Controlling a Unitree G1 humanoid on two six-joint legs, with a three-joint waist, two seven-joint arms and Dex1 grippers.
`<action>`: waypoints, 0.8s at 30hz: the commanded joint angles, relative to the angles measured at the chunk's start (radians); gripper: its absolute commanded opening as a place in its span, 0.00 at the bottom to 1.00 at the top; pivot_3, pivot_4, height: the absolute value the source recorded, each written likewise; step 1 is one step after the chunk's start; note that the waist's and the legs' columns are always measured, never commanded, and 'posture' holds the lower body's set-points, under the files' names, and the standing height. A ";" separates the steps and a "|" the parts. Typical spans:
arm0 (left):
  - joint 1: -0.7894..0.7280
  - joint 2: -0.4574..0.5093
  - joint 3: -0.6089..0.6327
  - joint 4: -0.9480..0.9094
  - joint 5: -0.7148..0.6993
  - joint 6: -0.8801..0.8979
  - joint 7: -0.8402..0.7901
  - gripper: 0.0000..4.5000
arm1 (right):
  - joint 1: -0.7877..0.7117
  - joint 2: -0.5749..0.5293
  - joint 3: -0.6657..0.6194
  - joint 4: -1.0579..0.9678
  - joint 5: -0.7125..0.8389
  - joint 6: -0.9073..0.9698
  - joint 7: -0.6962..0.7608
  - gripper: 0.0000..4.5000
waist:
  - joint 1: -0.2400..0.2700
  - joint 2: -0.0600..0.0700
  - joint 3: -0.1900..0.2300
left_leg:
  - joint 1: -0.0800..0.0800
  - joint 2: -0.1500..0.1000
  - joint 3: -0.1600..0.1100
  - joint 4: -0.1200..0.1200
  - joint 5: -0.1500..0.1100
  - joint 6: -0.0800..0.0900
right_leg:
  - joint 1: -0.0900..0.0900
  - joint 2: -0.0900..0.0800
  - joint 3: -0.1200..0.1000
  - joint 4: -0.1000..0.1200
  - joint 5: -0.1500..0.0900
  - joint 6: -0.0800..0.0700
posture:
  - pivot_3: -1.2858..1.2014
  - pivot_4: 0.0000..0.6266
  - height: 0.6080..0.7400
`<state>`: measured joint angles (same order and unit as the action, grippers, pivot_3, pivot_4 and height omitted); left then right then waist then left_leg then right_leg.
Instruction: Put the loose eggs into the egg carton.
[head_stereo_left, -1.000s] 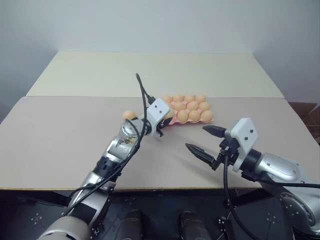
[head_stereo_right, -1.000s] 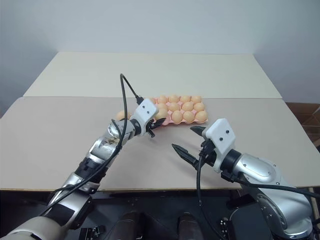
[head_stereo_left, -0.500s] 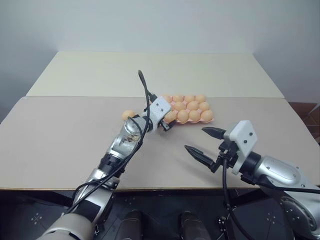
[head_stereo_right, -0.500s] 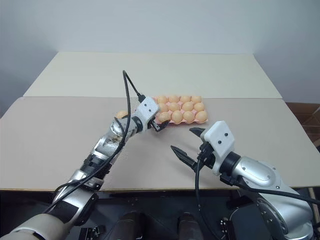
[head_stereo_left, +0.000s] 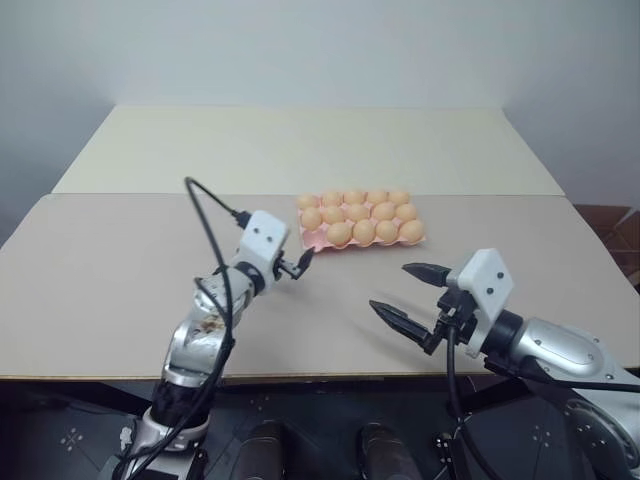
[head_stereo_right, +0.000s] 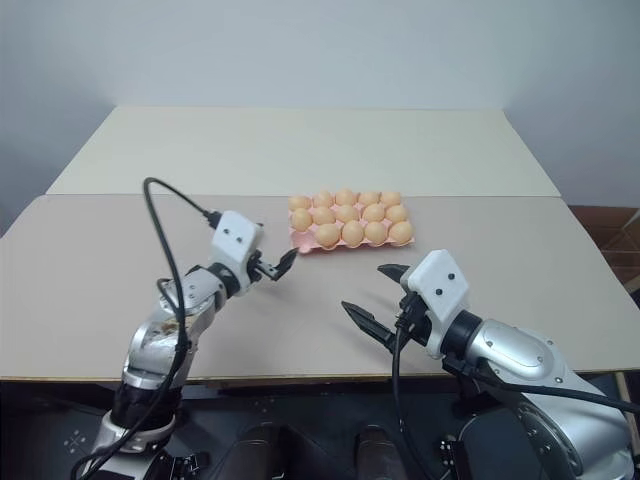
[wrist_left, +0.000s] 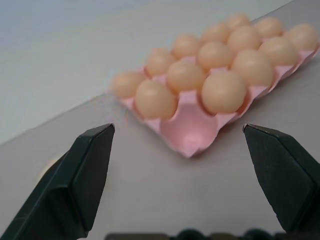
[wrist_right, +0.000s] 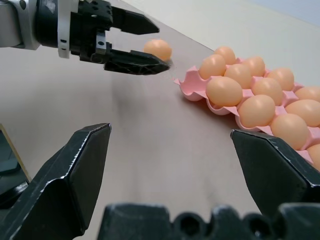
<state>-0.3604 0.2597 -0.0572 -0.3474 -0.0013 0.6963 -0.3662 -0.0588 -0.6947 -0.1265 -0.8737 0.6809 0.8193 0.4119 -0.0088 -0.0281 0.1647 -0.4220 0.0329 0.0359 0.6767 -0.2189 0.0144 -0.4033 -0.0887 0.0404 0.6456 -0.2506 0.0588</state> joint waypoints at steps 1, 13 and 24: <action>-0.009 0.028 0.064 -0.015 0.002 0.013 0.040 0.99 | -0.034 0.000 0.011 -0.008 0.000 -0.005 -0.001 1.00 | 0.000 0.000 0.000 | 0.000 0.000 0.000 0.000 0.000 0.000 | 0.000 0.000 0.000 0.000 0.000 0.000 | 0.52 0.24 1.00; -0.193 0.131 0.111 0.320 -0.067 -0.052 -0.047 0.99 | -0.131 0.010 0.083 -0.005 0.002 0.027 -0.015 1.00 | 0.003 0.000 0.000 | -0.002 0.000 0.001 0.000 0.000 0.000 | -0.001 0.000 -0.001 -0.001 0.000 0.000 | 0.52 0.24 1.00; -0.427 0.120 0.065 0.795 -0.059 -0.248 -0.113 0.99 | -0.157 0.010 0.105 0.003 -0.003 0.028 -0.016 1.00 | 0.006 0.000 0.000 | -0.002 -0.001 0.001 0.000 0.000 0.000 | -0.001 0.000 -0.002 -0.002 0.000 0.000 | 0.52 0.24 1.00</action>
<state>-0.7587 0.3820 0.0132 0.4236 -0.0705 0.4920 -0.4736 -0.2034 -0.6810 -0.0100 -0.8521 0.6795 0.8500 0.3943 -0.0025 -0.0282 0.1648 -0.4246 0.0323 0.0369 0.6769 -0.2188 0.0146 -0.4044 -0.0890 0.0385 0.6438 -0.2501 0.0590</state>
